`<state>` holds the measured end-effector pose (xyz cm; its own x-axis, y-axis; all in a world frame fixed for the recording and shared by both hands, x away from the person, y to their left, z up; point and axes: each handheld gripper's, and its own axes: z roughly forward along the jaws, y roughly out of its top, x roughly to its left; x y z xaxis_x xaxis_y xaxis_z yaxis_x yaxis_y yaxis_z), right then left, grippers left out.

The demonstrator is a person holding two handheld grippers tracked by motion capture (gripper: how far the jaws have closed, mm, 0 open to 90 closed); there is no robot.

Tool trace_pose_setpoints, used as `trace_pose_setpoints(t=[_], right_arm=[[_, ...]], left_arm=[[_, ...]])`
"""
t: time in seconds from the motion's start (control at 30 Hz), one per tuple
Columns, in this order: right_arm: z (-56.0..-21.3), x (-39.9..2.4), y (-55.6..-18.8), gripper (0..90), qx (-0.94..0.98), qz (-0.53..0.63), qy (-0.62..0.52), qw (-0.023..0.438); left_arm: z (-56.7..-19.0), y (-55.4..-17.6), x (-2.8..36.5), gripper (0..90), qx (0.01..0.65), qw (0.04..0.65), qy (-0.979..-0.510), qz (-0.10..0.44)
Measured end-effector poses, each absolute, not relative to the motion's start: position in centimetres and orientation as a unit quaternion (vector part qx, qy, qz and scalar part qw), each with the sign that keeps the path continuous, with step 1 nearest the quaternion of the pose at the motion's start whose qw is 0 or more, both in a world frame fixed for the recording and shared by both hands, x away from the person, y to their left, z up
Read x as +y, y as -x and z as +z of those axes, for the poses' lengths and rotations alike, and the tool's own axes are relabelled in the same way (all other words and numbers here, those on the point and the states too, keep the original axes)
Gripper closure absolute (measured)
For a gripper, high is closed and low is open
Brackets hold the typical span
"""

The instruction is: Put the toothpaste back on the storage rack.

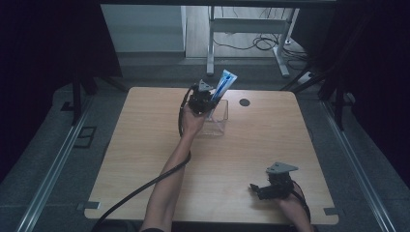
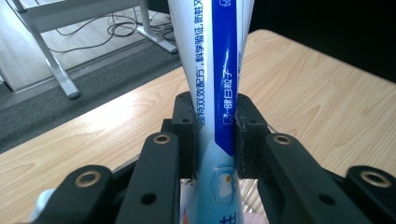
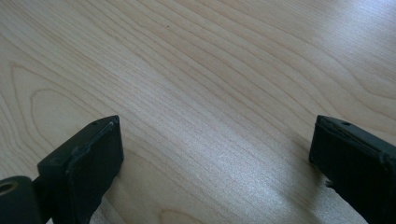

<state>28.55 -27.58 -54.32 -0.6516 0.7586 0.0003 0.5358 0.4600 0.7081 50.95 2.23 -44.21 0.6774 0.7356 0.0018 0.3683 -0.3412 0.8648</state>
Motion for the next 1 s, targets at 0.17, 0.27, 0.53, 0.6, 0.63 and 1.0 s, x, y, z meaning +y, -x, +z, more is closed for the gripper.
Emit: trace_pose_setpoints(t=[0.17,0.27,0.53,0.6,0.63,1.0], right_arm=[[-54.3,-27.6,-28.5,2.8,0.839,0.348,-0.385,0.16],[-54.3,-27.6,-28.5,2.8,0.839,0.348,-0.385,0.16],[-54.3,-27.6,-28.5,2.8,0.84,0.348,-0.385,0.16],[-54.3,-27.6,-28.5,2.8,0.84,0.348,-0.385,0.16],[-54.3,-27.6,-28.5,2.8,0.84,0.348,-0.385,0.16],[-54.3,-27.6,-28.5,2.8,0.84,0.348,-0.385,0.159]], left_arm=[[-44.8,-50.7,1.8,73.9,0.345,0.439,-0.803,0.211],[-45.2,-50.6,1.7,73.7,0.343,0.428,-0.808,0.214],[-45.4,-50.3,1.1,73.1,0.34,0.408,-0.819,0.216],[-45.5,-50.3,0.9,73.0,0.338,0.402,-0.823,0.215],[-45.6,-50.3,0.8,72.9,0.336,0.399,-0.826,0.215],[-46.0,-50.0,0.3,67.5,0.336,0.37,-0.839,0.215]])
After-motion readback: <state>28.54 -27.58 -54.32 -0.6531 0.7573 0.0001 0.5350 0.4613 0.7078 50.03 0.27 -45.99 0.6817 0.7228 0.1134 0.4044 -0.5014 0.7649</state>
